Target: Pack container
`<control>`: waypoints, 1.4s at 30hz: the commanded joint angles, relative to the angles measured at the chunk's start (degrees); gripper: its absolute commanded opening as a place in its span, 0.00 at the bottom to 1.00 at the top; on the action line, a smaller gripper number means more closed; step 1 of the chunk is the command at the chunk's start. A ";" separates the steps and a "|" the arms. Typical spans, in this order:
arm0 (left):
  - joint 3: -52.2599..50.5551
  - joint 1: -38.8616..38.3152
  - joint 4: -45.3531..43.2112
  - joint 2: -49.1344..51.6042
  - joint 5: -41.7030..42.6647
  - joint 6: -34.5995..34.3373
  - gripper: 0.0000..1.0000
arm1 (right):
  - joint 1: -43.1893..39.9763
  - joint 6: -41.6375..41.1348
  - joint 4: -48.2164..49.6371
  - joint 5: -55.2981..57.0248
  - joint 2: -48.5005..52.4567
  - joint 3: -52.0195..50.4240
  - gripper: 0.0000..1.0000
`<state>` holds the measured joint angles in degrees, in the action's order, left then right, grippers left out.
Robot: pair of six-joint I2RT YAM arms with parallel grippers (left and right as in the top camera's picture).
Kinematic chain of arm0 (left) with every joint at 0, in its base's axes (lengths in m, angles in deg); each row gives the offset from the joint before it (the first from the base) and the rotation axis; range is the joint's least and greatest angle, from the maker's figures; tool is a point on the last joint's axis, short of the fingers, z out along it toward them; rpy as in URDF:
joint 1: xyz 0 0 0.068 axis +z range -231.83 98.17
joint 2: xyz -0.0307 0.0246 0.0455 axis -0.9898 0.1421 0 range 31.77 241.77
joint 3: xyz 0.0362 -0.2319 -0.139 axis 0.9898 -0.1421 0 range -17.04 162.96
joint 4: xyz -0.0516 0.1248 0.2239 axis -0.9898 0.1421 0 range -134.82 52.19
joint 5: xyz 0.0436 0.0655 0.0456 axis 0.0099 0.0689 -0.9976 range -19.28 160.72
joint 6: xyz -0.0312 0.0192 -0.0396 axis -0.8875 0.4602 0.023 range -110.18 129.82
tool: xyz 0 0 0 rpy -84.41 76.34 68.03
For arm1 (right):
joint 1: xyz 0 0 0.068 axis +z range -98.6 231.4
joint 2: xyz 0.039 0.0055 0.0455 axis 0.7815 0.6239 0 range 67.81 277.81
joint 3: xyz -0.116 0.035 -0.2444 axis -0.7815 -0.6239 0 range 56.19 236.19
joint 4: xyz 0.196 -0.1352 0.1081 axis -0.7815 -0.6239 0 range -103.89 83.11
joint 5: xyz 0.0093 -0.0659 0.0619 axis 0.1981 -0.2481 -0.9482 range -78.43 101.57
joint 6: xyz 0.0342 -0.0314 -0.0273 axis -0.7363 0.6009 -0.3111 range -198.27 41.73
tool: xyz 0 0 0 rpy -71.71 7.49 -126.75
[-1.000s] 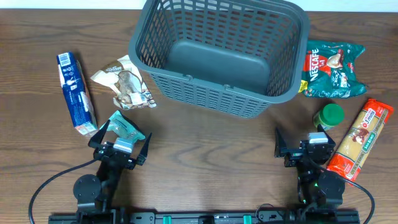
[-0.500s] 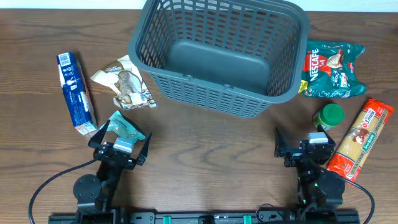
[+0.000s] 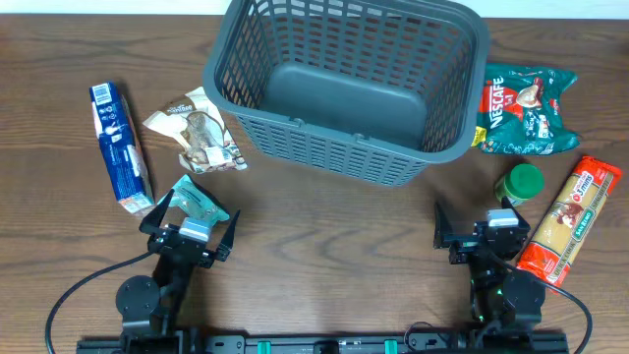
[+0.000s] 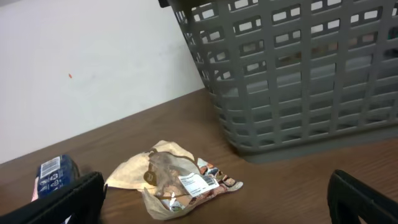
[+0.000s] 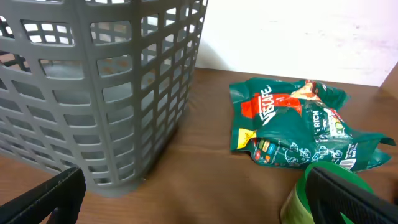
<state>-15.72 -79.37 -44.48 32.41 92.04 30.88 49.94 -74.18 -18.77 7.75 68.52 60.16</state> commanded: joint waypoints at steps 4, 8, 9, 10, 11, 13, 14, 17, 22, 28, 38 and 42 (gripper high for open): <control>-1.05 -0.17 1.97 -0.04 1.40 0.52 0.99 | -0.11 -3.67 0.09 0.00 -0.31 -0.37 0.99; -1.05 -0.17 1.97 -0.04 1.40 0.52 0.99 | -0.11 -5.66 0.11 0.59 -0.31 -0.24 0.99; -1.05 -0.17 1.97 -0.04 1.40 0.52 0.99 | -0.11 -7.45 0.07 0.61 -0.31 -0.02 0.99; -1.05 -0.17 1.97 -0.04 1.40 0.52 0.99 | -0.11 -8.96 -0.28 0.61 -0.31 0.42 0.99; -1.05 -0.17 1.97 -0.04 1.40 0.52 0.99 | -0.11 -10.36 -1.16 1.33 -0.26 1.05 0.99; -1.05 -0.17 1.97 -0.04 1.40 0.52 0.99 | -0.11 -12.09 -3.41 3.93 0.00 2.54 0.99; -1.05 -0.17 1.97 -0.04 1.40 0.52 0.98 | -0.11 -12.20 -4.81 5.46 0.35 3.58 0.99; -1.05 -0.17 1.97 -0.04 1.40 0.52 0.99 | -0.11 -12.15 -7.98 9.27 2.16 7.10 0.99; -1.05 -0.17 1.97 -0.04 1.40 0.52 0.99 | -0.11 -10.69 -8.63 11.58 8.37 14.14 0.99; -1.05 -0.17 1.97 -0.04 1.40 0.52 0.99 | -0.11 -10.69 -11.89 12.79 20.81 26.99 0.99; -1.05 -0.17 1.97 -0.04 1.40 0.52 0.98 | -0.11 -8.11 -34.75 12.50 47.93 65.20 0.99; -1.05 -0.17 1.97 -0.04 1.40 0.52 0.99 | -0.11 -8.13 -47.04 9.51 56.15 80.02 0.99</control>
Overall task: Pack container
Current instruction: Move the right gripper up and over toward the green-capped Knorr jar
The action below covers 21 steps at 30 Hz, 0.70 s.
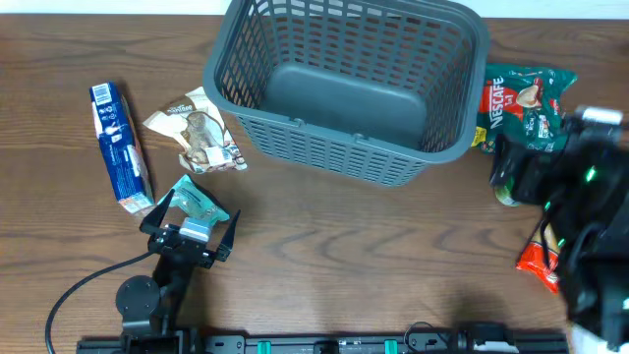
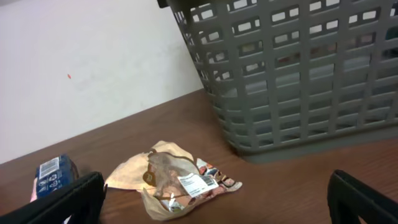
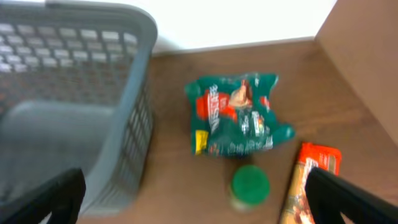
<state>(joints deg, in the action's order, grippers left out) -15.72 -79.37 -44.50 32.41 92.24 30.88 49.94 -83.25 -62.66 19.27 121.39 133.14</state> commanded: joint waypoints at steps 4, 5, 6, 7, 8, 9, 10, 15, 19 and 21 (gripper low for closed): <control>-1.05 -0.17 1.99 -0.04 1.20 0.52 0.99 | -0.11 0.76 -10.05 -2.12 6.05 13.46 0.99; -1.05 -0.17 1.99 -0.04 1.20 0.52 0.99 | -0.11 0.79 -11.45 -2.12 6.05 13.40 0.99; -1.05 -0.17 1.99 -0.04 1.20 0.52 0.99 | -0.11 0.96 -12.61 -1.92 6.01 13.33 0.99; -1.05 -0.17 1.99 -0.04 1.20 0.52 0.98 | -0.11 1.46 -13.66 -1.92 6.01 13.31 0.99; -1.05 -0.17 1.99 -0.04 1.20 0.52 0.99 | -0.11 2.12 -14.91 -1.97 6.12 13.31 0.99; -1.05 -0.17 1.99 -0.04 1.20 0.52 0.99 | -0.11 2.36 -16.57 -1.95 6.45 13.27 0.99; -1.05 -0.17 1.99 -0.04 1.20 0.52 0.99 | -0.11 2.60 -17.99 -1.95 6.84 13.20 0.99; -1.05 -0.17 1.99 -0.04 1.20 0.52 0.99 | 0.04 5.88 -21.24 -6.45 8.70 11.67 0.99; -1.05 -0.17 1.99 -0.04 1.20 0.52 0.99 | 0.04 6.38 -20.22 -12.59 8.90 7.32 0.99; -1.05 -0.17 1.99 -0.04 1.20 0.52 0.99 | 0.07 6.36 -19.58 -13.14 8.90 4.39 0.99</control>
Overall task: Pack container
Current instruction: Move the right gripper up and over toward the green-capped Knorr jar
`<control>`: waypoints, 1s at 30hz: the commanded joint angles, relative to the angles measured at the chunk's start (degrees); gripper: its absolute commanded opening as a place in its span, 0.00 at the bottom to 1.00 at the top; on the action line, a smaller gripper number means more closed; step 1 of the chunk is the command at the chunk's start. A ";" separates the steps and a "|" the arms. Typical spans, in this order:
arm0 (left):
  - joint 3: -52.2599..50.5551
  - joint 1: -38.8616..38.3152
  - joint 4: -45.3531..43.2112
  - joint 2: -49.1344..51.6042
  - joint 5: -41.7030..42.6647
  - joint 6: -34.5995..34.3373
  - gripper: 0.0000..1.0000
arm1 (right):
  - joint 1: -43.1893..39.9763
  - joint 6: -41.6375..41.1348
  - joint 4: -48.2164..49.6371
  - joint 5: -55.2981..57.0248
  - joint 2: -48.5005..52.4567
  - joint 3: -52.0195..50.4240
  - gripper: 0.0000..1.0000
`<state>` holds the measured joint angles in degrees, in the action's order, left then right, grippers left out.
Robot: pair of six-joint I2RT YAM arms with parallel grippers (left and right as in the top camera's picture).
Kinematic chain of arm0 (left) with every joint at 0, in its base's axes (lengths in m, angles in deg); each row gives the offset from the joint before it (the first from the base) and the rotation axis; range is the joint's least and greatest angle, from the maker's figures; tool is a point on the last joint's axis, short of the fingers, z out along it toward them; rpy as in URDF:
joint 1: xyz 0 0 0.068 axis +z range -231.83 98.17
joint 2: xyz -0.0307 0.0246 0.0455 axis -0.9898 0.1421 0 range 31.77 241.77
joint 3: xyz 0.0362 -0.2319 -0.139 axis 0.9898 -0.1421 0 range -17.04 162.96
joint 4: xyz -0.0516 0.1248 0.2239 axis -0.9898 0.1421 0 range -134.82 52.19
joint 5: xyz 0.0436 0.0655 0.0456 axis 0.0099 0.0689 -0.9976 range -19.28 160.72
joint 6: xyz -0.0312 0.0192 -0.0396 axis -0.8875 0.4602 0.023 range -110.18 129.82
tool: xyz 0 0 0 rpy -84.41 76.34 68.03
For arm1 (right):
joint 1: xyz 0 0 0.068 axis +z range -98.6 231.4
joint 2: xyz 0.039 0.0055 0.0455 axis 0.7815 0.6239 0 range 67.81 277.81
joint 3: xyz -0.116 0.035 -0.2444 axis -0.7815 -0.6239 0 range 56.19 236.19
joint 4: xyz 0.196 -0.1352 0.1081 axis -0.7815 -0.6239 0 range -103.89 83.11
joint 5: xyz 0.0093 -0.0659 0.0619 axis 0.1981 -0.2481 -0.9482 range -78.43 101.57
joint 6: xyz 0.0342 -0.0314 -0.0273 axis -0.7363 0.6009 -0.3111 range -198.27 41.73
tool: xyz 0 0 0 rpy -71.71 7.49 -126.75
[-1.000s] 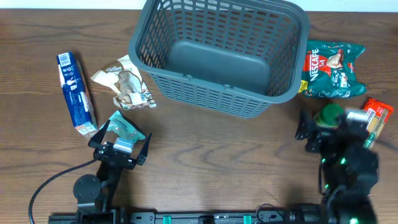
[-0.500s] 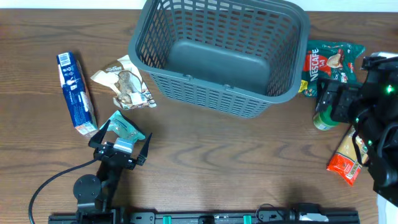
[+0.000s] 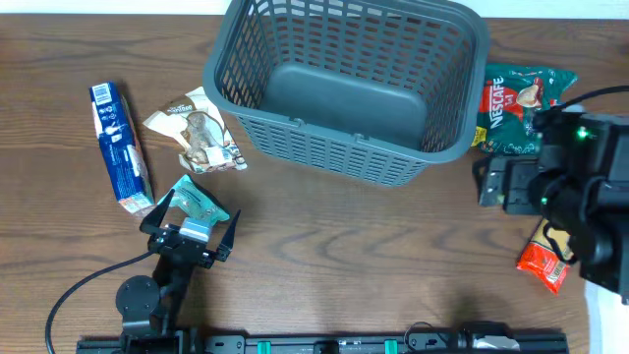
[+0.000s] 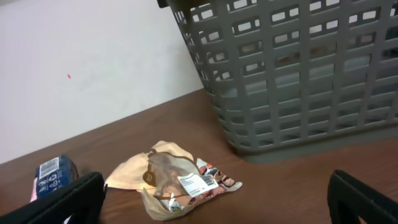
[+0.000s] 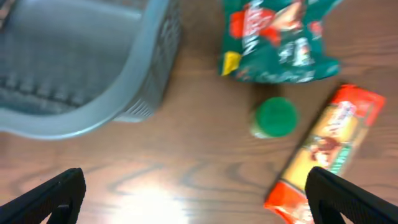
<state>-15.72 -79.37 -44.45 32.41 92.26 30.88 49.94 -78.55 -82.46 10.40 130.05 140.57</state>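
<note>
The grey basket stands at the back middle, with nothing in it. My right gripper hangs high over the right side, open and holding nothing, facing down. Below it the right wrist view shows a green-lidded jar, a green Nescafe bag and an orange pasta pack. My left gripper rests open near the front left, a small teal packet just ahead of it. In the left wrist view a beige snack bag lies in front of the fingers.
A blue carton lies at the far left, next to the beige snack bag. The basket wall rises to the right of the left gripper. Bare wood table spans the front middle.
The right arm has shifted a little left and toward the front. Its camera now faces straight down on the jar and pasta pack. The left arm has not moved.
Both grippers first rested open at the table's front edge, the right one beside the green jar. Then the right arm stood raised over the items at the right. Now it hangs above the jar, still open, and no item has moved.
</note>
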 commanded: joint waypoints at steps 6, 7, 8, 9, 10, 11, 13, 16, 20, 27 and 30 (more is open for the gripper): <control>-1.05 -0.17 1.95 -0.04 1.18 0.52 0.99 | 0.31 1.70 2.14 -4.52 -1.11 -10.97 0.99; -1.05 -0.17 1.95 -0.04 1.18 0.52 0.99 | 0.72 1.73 2.75 -4.57 -1.53 -12.04 0.99; -1.05 -0.17 1.95 -0.04 1.18 0.52 0.99 | 1.18 2.01 3.26 -4.70 -1.86 -12.92 0.99; -1.05 -0.17 1.95 -0.04 1.18 0.52 0.99 | 1.68 2.29 3.63 -4.70 -2.03 -13.49 0.99; -1.05 -0.17 1.95 -0.04 1.18 0.52 0.99 | 2.23 2.62 3.91 -4.70 -2.03 -13.92 0.99; -1.05 -0.17 1.95 -0.04 1.18 0.52 0.98 | 2.97 2.71 4.11 -4.70 -2.01 -14.19 0.99; -1.05 -0.17 1.95 -0.04 1.18 0.52 0.99 | 4.57 2.67 4.66 -4.68 -1.60 -14.47 0.99; -1.05 -0.17 1.95 -0.04 1.18 0.52 0.99 | 6.67 1.81 5.05 -4.70 -0.04 -14.47 0.99; -1.05 -0.17 1.95 -0.04 1.18 0.52 0.99 | 8.37 1.31 6.05 -3.98 2.93 -14.47 0.99; -1.05 -0.17 1.95 -0.04 1.18 0.52 0.99 | 8.57 -0.11 8.85 -1.16 5.75 -14.43 0.99; -1.05 -0.17 1.95 -0.04 1.18 0.52 0.99 | 8.57 -0.13 9.40 -0.04 5.75 -14.05 0.99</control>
<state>-15.72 -79.37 -44.48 32.41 92.26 30.88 57.92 -77.76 -73.22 8.28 135.91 126.21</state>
